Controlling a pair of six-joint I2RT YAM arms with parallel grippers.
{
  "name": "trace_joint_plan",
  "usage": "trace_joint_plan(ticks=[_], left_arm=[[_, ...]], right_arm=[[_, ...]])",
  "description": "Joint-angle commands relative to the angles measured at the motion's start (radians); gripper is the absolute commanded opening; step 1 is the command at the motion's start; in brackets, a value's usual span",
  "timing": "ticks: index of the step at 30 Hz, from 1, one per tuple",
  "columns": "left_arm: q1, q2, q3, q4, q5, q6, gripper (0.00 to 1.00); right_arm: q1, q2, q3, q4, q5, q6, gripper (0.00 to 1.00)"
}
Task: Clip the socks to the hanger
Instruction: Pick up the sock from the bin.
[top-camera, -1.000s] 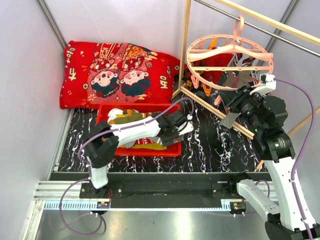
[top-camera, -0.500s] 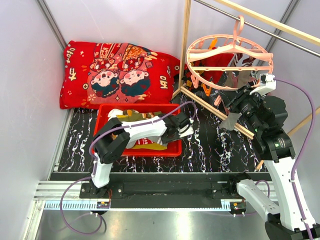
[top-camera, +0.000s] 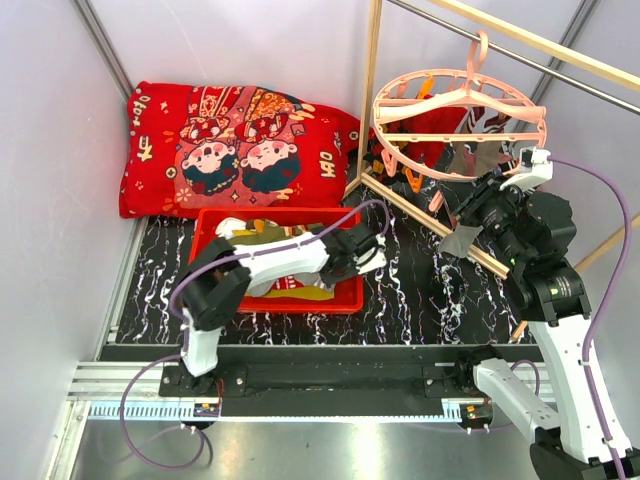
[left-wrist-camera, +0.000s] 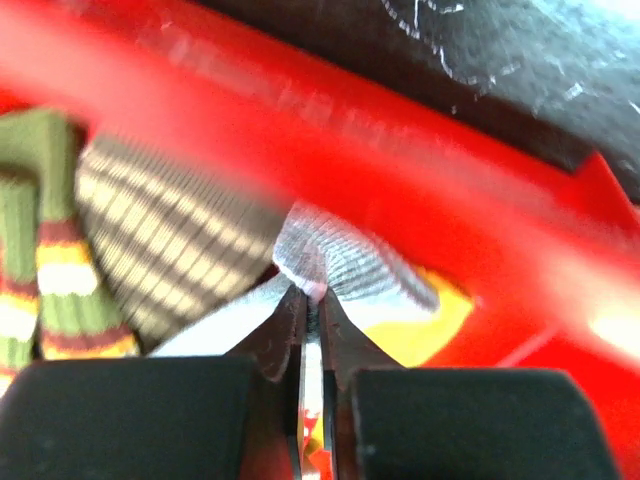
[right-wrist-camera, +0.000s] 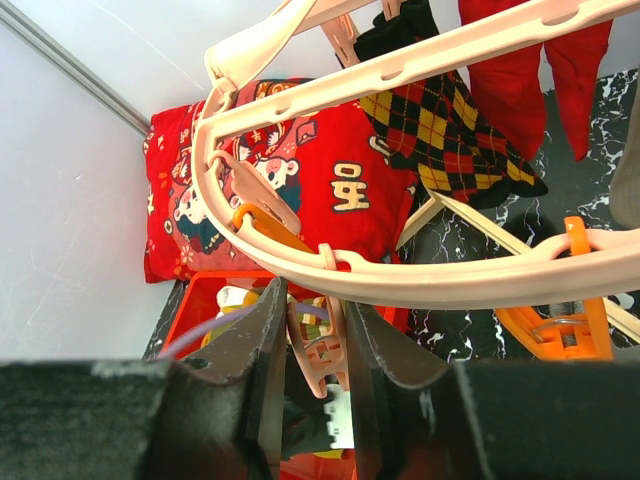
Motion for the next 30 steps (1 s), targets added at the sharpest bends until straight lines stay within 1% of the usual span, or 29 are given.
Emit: trace_joint_plan(ticks=[1,5,8,13,16,17,18,20,21,22,23,24,26,30], left_arm=[[0.009,-0.198,-0.021,0.015,0.039,-0.022,0.02],[0.032,-0.307,-0.045,0.044,0.055,-0.036,0.0],[0.053,-0.384,-0.068,0.081,0.099,-0.052,0.0],[0.096,-0.528,-0.123,0.196,0.237,-0.129,0.0],[0.112,-0.603,-0.153,0.295,0.324,-0.203,0.0],[0.115,-0.634,-0.166,0.353,0.354,-0.223,0.0],[0.115,-0.644,-0.171,0.384,0.41,-0.268,0.0],[0.115,-0.667,-0.18,0.478,0.453,-0.322,0.0],[0.115,-0.672,-0.186,0.512,0.49,-0.385,0.0],[0.115,-0.675,-0.186,0.542,0.506,-0.414,0.0],[0.115,-0.677,-0.186,0.606,0.516,-0.446,0.0],[0.115,-0.675,-0.182,0.636,0.524,-0.509,0.0],[0.115,-0.657,-0.156,0.696,0.533,-0.56,0.0],[0.115,-0.596,-0.096,0.751,0.562,-0.689,0.0]], right_arm=[[0.002,-0.009,0.013,0.033,0.026,-0.02,0.0],[0.003,-0.006,0.019,0.033,0.028,-0.023,0.0],[0.002,-0.004,0.027,0.031,0.025,-0.028,0.0],[0.002,-0.009,0.036,0.033,0.023,-0.037,0.0],[0.003,-0.007,0.035,0.034,0.02,-0.036,0.0],[0.002,-0.009,0.033,0.034,0.019,-0.034,0.0],[0.002,-0.009,0.032,0.041,0.02,-0.033,0.0],[0.002,-0.009,0.033,0.045,0.013,-0.028,0.0],[0.002,-0.007,0.036,0.045,0.014,-0.031,0.0],[0.002,-0.009,0.042,0.048,0.014,-0.034,0.0],[0.003,-0.009,0.047,0.048,0.016,-0.037,0.0],[0.002,-0.009,0.05,0.048,0.019,-0.042,0.0],[0.002,-0.006,0.055,0.051,0.01,-0.04,0.0],[0.002,-0.003,0.052,0.065,-0.01,-0.019,0.0]])
